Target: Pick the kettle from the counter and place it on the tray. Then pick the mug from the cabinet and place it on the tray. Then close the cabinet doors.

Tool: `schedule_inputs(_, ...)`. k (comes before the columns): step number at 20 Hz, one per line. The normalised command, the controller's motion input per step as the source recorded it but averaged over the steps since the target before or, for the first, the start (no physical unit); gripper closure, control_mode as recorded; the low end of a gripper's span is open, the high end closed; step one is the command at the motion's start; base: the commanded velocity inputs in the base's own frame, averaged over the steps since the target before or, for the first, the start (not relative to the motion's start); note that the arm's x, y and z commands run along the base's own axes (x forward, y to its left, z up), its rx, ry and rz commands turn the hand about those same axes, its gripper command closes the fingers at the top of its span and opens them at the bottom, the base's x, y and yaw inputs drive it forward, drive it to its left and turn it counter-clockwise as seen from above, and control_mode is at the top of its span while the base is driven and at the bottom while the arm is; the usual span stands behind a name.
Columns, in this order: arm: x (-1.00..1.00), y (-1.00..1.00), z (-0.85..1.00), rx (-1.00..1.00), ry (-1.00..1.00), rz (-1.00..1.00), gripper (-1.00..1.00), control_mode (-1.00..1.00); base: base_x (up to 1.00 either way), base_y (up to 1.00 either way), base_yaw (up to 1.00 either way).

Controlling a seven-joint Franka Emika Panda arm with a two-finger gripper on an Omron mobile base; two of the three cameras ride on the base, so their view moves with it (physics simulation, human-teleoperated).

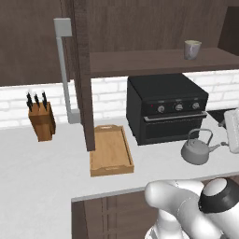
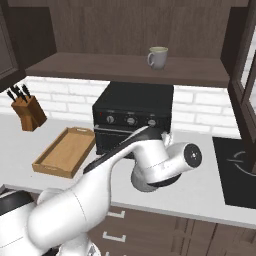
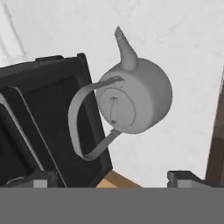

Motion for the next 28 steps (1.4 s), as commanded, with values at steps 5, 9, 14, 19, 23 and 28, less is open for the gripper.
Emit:
schedule_inputs(5,0.20,-0.15,-0.15,0.23,0.23,-0.09,-1.00,-1.00,0.00,0.00,0.00)
schedule_inputs(9,0.27,-0.14,-0.20,0.19,0.17,-0.07,-1.00,-1.00,0.00,0.00,0.00)
schedule_inputs(14,0.25,0.00,-0.23,0.19,0.06,-0.05,-1.00,-1.00,0.00,0.00,0.00)
schedule_inputs(19,0.23,-0.04,-0.20,0.18,0.00,-0.04,-1.00,-1.00,0.00,0.00,0.00)
schedule_inputs(23,0.20,-0.03,-0.08,0.12,0.00,-0.02,-1.00,-1.00,0.00,0.00,0.00)
schedule_inputs(28,0.16,-0.06,-0.05,0.03,0.00,-0.01,-1.00,-1.00,0.00,0.00,0.00)
